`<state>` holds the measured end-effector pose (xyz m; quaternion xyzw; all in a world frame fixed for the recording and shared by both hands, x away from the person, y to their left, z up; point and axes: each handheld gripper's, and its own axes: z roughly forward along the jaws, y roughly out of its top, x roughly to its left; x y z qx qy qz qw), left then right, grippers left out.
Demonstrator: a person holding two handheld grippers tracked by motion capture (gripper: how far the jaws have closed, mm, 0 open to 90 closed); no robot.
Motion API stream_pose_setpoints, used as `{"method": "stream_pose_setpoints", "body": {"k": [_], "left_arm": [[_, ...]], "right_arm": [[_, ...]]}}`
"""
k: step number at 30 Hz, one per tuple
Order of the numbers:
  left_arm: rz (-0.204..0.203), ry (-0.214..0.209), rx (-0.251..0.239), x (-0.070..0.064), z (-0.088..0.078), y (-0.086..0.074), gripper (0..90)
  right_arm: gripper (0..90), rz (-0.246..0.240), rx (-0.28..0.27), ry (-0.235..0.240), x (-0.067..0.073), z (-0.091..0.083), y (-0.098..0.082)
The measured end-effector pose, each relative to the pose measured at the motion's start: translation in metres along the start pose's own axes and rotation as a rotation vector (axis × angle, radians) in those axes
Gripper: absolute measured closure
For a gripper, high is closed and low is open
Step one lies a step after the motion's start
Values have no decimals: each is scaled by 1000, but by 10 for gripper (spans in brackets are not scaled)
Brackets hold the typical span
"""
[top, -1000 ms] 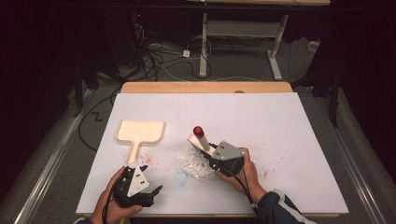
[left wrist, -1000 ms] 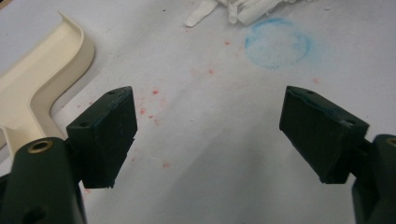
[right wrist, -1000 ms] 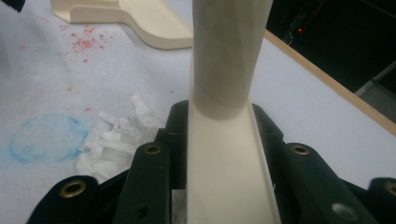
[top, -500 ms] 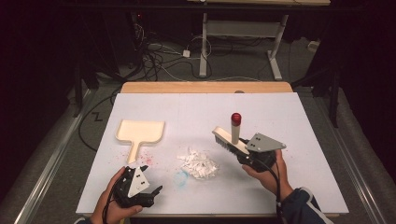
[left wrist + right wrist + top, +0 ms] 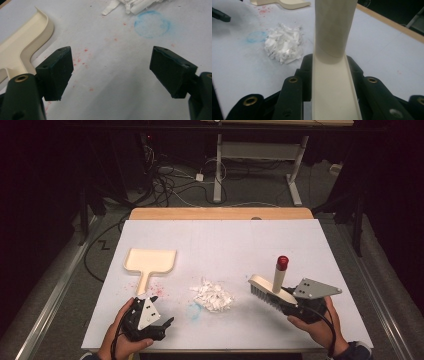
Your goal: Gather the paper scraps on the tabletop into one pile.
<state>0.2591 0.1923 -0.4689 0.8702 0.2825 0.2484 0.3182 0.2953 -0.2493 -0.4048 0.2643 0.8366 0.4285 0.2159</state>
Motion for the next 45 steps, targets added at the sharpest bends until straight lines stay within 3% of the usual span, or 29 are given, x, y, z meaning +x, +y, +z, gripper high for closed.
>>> {"method": "stream_pose_setpoints", "body": {"k": [8,15,19,25,34,39,45], "left_arm": [[25,-3,16,-3,3,2,180],[40,-6,24,-5,4,3,180],[48,-5,28,-6,4,3,180],[60,-5,41,-7,5,3,179],[62,-8,47,-7,6,2,174],[62,-8,48,-7,6,2,174],[56,-9,45,-7,6,2,174]], "right_arm": [[677,19,29,41,7,-22,-17],[677,39,49,77,6,-30,-24],[677,58,82,122,3,-28,-26],[673,74,142,132,-7,-18,-31],[662,82,173,125,-28,-9,-29],[676,77,204,194,-40,-11,-23],[677,46,248,250,-43,-25,-19]]}}
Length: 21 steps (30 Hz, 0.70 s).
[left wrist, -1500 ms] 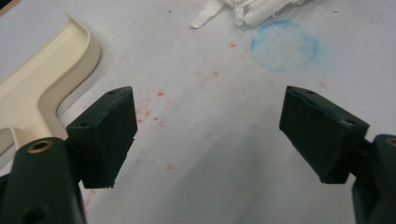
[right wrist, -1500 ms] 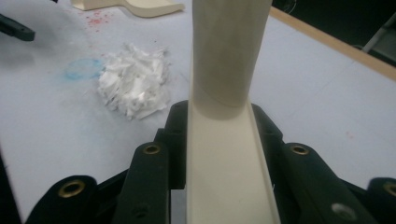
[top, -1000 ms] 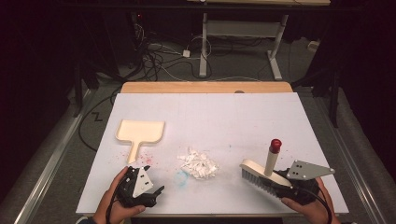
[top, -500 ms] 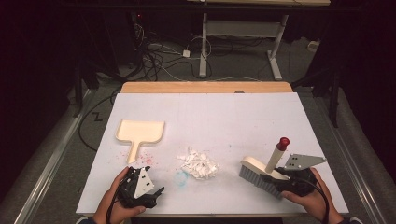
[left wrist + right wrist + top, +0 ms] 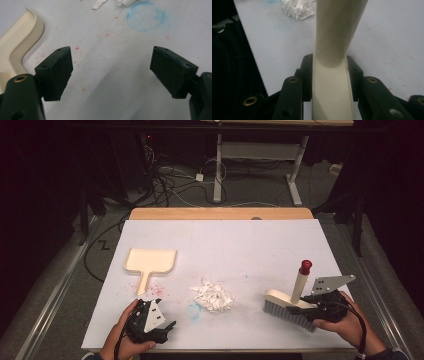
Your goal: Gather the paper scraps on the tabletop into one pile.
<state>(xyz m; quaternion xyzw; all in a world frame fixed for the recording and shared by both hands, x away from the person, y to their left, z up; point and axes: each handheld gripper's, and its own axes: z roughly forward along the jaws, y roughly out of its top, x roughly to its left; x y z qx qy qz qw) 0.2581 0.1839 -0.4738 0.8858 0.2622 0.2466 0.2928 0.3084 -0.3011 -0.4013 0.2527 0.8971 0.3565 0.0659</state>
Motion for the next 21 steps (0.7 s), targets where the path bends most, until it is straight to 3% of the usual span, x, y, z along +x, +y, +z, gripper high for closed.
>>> {"method": "stream_pose_setpoints", "body": {"k": [4,9,16,21], "left_arm": [[6,-2,2,0,0,1,173],[8,-7,8,-1,2,2,174],[9,-13,16,-2,4,2,174],[8,-15,21,-2,5,1,174]], "right_arm": [[676,20,17,28,-4,-1,-2],[676,40,55,25,-18,6,0],[611,30,122,-28,-44,22,12],[501,2,204,-86,-61,35,20]]}}
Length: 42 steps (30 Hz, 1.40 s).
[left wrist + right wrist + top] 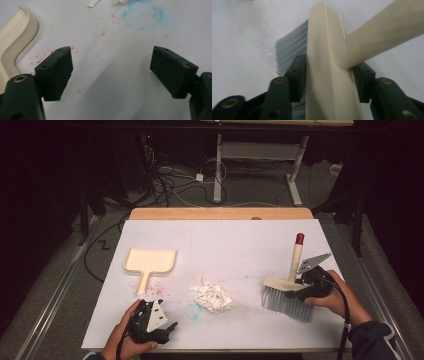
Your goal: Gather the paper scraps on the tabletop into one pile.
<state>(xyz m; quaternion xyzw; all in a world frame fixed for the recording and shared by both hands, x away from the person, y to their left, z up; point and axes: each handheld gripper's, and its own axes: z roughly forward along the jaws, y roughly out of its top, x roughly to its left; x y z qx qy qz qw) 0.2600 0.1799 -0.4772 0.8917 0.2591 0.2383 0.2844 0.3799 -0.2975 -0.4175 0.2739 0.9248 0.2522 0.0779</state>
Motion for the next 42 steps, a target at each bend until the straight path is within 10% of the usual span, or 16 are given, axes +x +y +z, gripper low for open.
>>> {"method": "stream_pose_setpoints", "body": {"k": [13,17,34,42], "left_arm": [[14,10,-4,-3,1,1,174],[16,9,3,-3,1,1,174],[8,20,-14,0,-2,1,174],[-9,36,-39,3,-8,-1,174]], "right_arm": [[371,-206,108,-151,2,25,23],[388,-187,109,-326,4,21,24],[296,64,-299,-383,6,0,21],[255,89,-427,-421,27,-11,10]]}}
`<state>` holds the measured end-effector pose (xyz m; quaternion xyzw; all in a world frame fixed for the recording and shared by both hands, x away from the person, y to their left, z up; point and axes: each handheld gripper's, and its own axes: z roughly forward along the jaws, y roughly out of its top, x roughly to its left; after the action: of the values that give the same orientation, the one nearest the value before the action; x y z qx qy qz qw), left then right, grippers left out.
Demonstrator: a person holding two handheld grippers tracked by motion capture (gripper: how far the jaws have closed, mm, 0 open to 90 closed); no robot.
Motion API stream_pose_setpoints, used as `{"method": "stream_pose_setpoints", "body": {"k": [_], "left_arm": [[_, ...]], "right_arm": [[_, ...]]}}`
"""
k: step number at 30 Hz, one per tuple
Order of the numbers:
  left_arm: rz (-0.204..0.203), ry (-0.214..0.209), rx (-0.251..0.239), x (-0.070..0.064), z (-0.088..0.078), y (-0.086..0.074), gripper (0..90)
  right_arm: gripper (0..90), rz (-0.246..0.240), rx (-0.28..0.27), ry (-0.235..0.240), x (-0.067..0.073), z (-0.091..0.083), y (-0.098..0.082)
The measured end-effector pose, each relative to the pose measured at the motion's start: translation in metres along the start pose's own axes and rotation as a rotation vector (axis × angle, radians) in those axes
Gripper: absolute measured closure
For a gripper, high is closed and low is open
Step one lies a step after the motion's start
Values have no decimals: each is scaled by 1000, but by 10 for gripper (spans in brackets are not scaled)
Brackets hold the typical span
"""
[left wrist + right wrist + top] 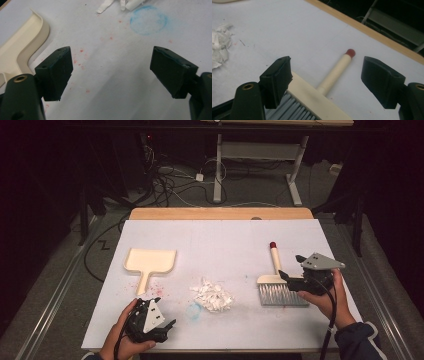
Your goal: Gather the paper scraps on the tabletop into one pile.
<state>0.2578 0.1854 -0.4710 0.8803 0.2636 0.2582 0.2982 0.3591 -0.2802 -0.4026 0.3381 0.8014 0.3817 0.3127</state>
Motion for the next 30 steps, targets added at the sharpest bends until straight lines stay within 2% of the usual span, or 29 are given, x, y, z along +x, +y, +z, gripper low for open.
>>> {"method": "stream_pose_setpoints", "body": {"k": [3,6,8,12,14,20,26,28,30], "left_arm": [[0,7,-2,1,-1,0,174],[-1,12,-7,1,-2,0,174],[-3,16,-12,2,-3,0,174],[-5,22,-14,4,-4,1,174],[-9,23,-19,4,-5,1,174],[-13,31,-30,4,-5,1,174],[-27,45,-48,5,-7,0,174],[-26,51,-51,5,-7,0,174],[-31,57,-59,5,-8,-1,174]], "right_arm": [[252,2,-47,-32,5,-11,-3],[243,7,-70,-42,10,-19,-9],[242,-9,-78,-67,14,-23,-13],[246,-27,-114,-85,21,-32,-22],[249,-17,-135,-85,23,-37,-28],[248,-37,-138,-82,26,-43,-39],[241,-11,-146,-74,25,-49,-55],[238,0,-152,-92,29,-51,-62],[212,-2,-144,-76,32,-52,-68]]}}
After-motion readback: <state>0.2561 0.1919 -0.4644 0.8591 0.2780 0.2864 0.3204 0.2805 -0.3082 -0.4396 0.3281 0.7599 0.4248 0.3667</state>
